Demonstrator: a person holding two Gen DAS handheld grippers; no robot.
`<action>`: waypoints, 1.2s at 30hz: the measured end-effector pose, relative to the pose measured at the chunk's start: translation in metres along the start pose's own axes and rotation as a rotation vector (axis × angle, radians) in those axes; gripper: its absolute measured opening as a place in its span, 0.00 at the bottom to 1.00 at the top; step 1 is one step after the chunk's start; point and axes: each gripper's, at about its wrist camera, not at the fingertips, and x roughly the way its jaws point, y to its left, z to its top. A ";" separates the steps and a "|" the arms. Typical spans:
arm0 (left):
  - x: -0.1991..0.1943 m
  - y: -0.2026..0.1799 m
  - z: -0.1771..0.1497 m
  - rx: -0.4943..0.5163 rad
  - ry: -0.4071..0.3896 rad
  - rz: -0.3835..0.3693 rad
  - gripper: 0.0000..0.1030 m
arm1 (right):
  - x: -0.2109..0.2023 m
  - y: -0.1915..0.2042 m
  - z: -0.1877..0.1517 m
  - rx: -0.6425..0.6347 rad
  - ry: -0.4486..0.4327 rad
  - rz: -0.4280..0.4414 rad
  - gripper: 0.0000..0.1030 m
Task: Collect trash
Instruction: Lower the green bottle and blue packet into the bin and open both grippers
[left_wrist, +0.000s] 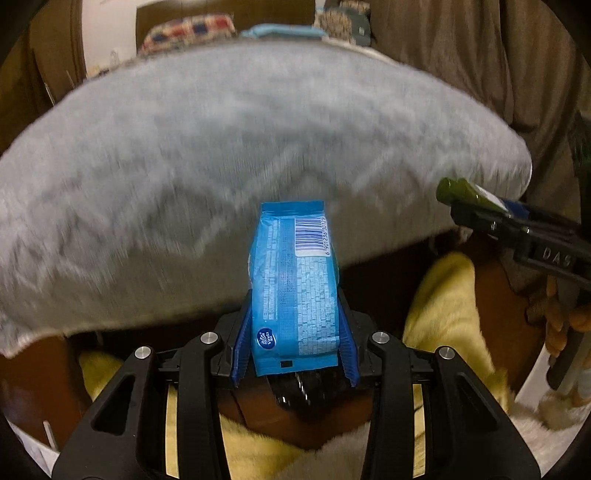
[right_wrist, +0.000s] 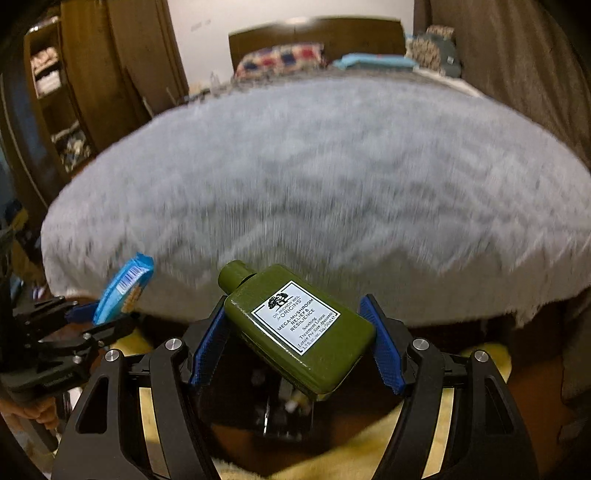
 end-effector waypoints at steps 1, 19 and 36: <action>0.007 -0.001 -0.007 0.004 0.020 -0.004 0.37 | 0.006 0.002 -0.005 -0.005 0.021 0.002 0.69; 0.097 0.004 -0.046 -0.020 0.223 -0.048 0.37 | 0.085 0.016 -0.056 0.000 0.271 0.018 0.69; 0.122 0.011 -0.063 -0.046 0.300 -0.094 0.57 | 0.120 0.010 -0.062 0.104 0.309 0.038 0.82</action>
